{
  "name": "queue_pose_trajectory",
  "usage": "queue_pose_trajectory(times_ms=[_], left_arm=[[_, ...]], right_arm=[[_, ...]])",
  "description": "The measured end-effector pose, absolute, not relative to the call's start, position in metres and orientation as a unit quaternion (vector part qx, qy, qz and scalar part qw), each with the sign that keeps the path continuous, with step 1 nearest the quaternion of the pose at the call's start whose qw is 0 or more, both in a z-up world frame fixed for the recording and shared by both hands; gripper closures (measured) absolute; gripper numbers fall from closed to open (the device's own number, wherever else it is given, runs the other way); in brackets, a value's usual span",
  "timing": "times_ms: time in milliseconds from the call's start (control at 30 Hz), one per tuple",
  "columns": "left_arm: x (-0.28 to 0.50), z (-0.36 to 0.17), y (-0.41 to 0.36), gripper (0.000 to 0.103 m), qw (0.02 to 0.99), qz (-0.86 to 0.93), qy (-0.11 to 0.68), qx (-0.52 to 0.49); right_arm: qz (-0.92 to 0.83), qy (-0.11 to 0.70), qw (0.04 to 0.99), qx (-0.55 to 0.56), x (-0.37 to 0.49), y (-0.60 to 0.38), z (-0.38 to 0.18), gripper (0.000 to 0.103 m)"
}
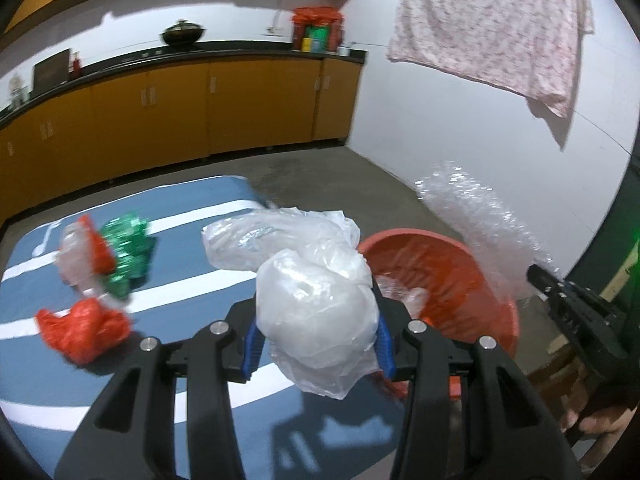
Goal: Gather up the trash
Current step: 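Carry both items over the basket and open both tools to drop them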
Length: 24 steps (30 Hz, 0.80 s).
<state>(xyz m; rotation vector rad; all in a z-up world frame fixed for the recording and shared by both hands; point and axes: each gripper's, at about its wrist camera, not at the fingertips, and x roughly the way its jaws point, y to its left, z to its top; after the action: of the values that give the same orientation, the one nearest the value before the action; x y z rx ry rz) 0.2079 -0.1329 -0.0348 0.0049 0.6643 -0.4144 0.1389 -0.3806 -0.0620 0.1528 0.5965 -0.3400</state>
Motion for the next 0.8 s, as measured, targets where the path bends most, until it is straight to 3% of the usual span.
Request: queue_pose_trajectory(times_ms=[300,467,600,700,800], left_arm=[[0.219,-0.053,-0.204,0.059,0.905,-0.262,0.335,0.026],[0.231,-0.066,-0.221,0.049,0.894,-0.275,0.353,0.025],[0.235,-0.073,-0.219,0.041,0.891,-0.272,0.363,0.018],[0.237,-0.077,-0.208,0.038,0.890,-0.265,0.372,0.006],[0.234,-0.076,-0.195,0.033,0.895,-0.250,0.370,0.003]], right_arm=[[-0.167,0.304,0.932,0.105,0.140,-0.408,-0.075,0.097],[-0.144,0.317,0.931,0.111,0.142,-0.414,-0.085,0.093],[-0.144,0.312,0.932,0.118,0.136,-0.417,-0.088,0.057],[-0.146,0.308,0.932,0.121,0.131,-0.418,-0.087,0.052],[-0.154,0.301,0.934,0.117,0.127,-0.417,-0.085,0.039]])
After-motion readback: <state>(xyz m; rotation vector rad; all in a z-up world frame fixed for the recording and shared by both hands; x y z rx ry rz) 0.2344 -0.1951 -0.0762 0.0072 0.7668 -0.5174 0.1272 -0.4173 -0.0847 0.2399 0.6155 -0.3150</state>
